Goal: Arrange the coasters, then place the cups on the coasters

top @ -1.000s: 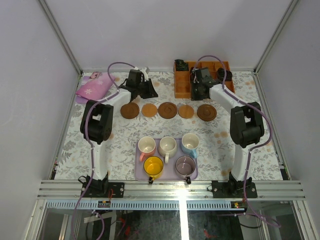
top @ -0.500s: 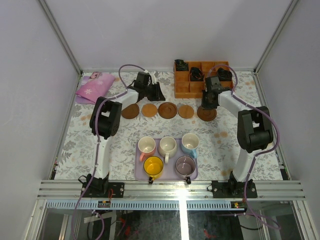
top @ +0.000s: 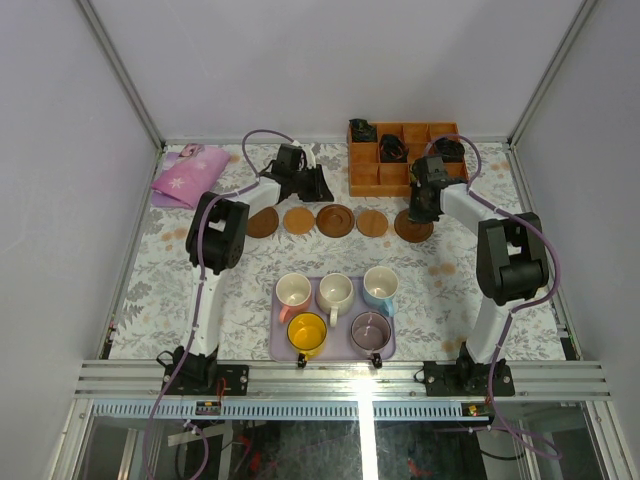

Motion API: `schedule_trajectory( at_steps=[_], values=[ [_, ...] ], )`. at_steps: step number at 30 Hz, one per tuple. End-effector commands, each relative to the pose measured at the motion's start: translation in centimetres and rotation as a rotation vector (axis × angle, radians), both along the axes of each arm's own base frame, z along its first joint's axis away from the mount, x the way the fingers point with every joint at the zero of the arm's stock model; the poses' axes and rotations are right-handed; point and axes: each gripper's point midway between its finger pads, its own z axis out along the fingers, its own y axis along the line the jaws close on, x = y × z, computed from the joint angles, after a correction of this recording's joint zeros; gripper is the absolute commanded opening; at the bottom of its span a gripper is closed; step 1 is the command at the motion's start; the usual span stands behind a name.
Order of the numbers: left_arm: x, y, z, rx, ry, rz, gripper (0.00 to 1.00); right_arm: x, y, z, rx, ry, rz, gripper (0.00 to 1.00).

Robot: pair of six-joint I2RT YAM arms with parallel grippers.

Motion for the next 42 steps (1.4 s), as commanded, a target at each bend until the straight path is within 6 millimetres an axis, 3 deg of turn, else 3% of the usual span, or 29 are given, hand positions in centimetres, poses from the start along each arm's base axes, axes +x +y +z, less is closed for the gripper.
schedule_trajectory(
  at_steps=[1,17,42],
  values=[
    [0.8,-1.0,0.9,-0.036,-0.033,-0.022,0.19,0.5,-0.4,0.5,-0.006,-0.02,-0.026,0.0],
    [-0.6,-0.9,-1.5,-0.008,0.022,-0.039,0.2,1.5,-0.5,0.0,0.003,-0.011,-0.022,0.0],
    [-2.0,-1.2,-2.0,0.003,0.056,-0.046,0.2,2.0,-0.6,0.3,0.004,-0.016,-0.018,0.0]
  ],
)
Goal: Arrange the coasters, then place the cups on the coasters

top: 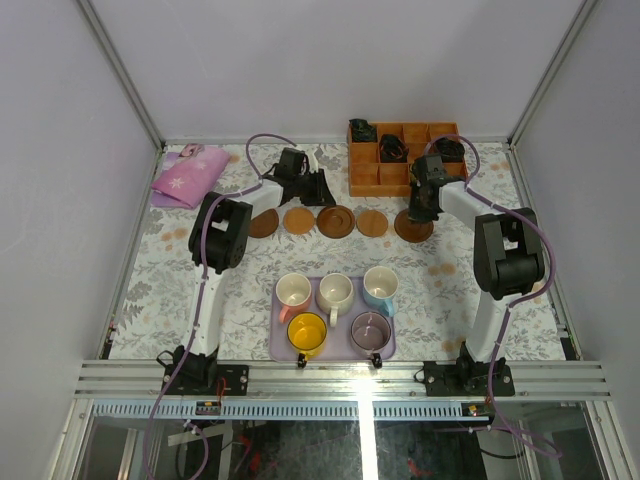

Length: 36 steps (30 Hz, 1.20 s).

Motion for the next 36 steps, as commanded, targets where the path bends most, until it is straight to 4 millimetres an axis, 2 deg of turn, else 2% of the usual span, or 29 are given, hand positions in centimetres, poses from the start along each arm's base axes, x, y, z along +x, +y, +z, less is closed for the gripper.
schedule_trajectory(
  at_steps=[1,10,17,27,36],
  values=[
    [-1.4,-0.5,-0.7,0.006,0.03,-0.022,0.2,1.2,-0.2,1.2,0.001,-0.032,-0.007,0.0],
    [-1.5,-0.1,-0.7,0.023,0.026,-0.007,0.2,1.2,-1.0,0.8,-0.014,-0.022,-0.032,0.0],
    [0.0,0.4,0.5,0.046,-0.024,0.025,0.2,1.4,-1.1,0.7,-0.002,-0.017,-0.029,0.0],
    [3.1,2.6,4.5,0.029,-0.11,0.096,0.28,1.6,-0.7,0.2,0.007,-0.006,-0.011,0.0],
    [3.1,4.5,8.2,0.003,-0.162,0.13,0.28,2.3,-0.5,-0.8,0.014,0.013,-0.008,0.0]
  ],
)
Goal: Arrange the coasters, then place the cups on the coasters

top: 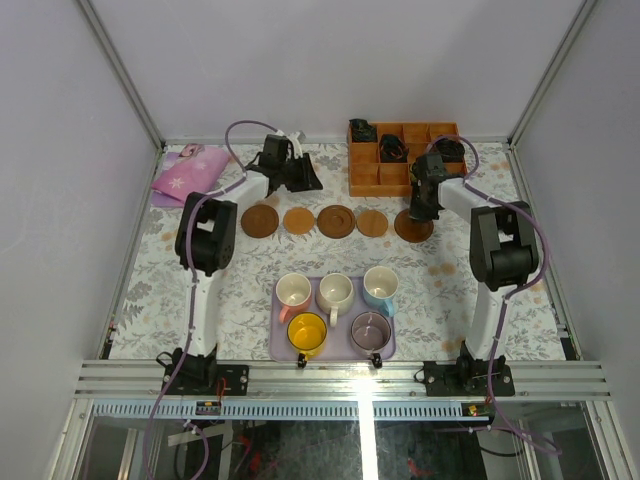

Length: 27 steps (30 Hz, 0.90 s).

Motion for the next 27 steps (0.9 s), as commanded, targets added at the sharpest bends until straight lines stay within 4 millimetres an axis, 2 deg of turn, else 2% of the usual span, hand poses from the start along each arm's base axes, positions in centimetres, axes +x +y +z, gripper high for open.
schedule_trajectory(
  at_steps=[1,9,15,19,27],
  values=[
    [0.6,0.7,5.2,-0.032,-0.106,0.015,0.28,1.5,0.3,0.5,0.018,-0.021,0.01,0.0],
    [-1.1,1.6,7.0,-0.046,-0.122,0.024,0.29,2.2,0.7,-0.3,0.028,-0.011,0.011,0.0],
    [-1.9,1.9,7.4,-0.056,-0.118,0.026,0.29,2.7,1.0,-0.6,0.04,-0.006,0.014,0.0],
    [-2.3,1.9,7.0,-0.062,-0.104,0.023,0.29,2.7,0.9,0.2,0.039,-0.017,0.013,0.0],
    [-2.6,1.8,6.8,-0.069,-0.096,0.022,0.29,2.3,0.1,3.0,0.006,-0.072,0.001,0.0]
  ],
)
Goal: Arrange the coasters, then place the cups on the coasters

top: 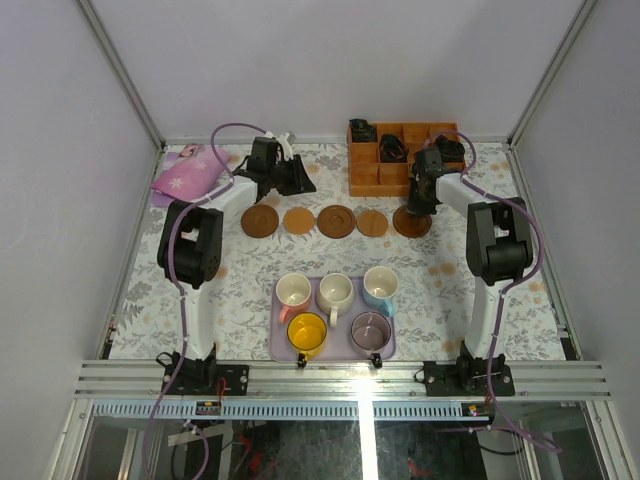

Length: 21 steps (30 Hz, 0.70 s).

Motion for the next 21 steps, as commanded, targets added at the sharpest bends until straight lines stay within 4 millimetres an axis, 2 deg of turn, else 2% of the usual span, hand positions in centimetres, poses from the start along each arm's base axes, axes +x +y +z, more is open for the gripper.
schedule_trajectory(
  at_steps=[1,13,21],
  values=[
    [0.6,-0.3,2.7,-0.043,-0.072,-0.007,0.29,0.2,-0.6,3.4,-0.018,-0.068,-0.01,0.0],
    [0.4,-0.4,2.6,-0.049,-0.062,-0.015,0.29,-3.0,-0.5,0.6,0.003,0.031,-0.021,0.0],
    [0.3,-0.4,2.5,-0.054,-0.06,-0.014,0.3,-4.3,-0.6,0.2,0.009,0.044,-0.022,0.0]
  ],
)
